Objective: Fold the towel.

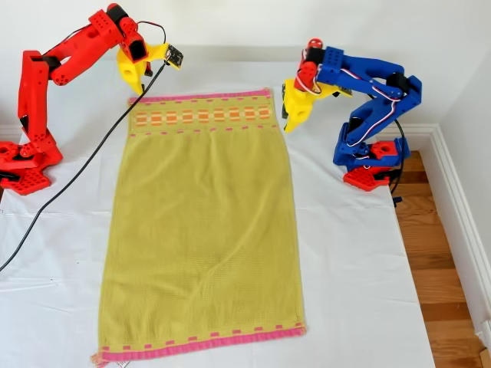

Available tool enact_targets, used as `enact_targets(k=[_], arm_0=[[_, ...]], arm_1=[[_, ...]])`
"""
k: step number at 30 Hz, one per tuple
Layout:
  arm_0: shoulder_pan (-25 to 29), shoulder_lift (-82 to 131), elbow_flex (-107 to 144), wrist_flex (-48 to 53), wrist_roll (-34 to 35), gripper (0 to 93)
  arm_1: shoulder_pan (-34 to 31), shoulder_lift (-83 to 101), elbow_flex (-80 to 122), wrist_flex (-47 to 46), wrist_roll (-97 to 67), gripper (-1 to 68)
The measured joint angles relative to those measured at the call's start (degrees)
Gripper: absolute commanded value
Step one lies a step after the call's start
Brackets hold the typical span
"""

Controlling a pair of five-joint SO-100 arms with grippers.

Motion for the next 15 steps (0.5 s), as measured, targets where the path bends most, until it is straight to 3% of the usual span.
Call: enact_targets(k=[2, 9, 15], arm_0=[[-0.4, 0.0, 1.2, 0.0, -1.3, 58.2], [-1.5, -2.3, 4.9, -0.3, -7.2, 56.8], [-3.0, -2.2, 16.9, -7.6, -10.0, 52.6]], arm_1=[[0.0, -1.2, 0.0, 0.0, 0.0, 23.7], [-1.6, -3.2, 0.0, -0.8, 2.1, 23.1], [-4.5, -4.0, -0.1, -2.4, 3.6, 22.7]])
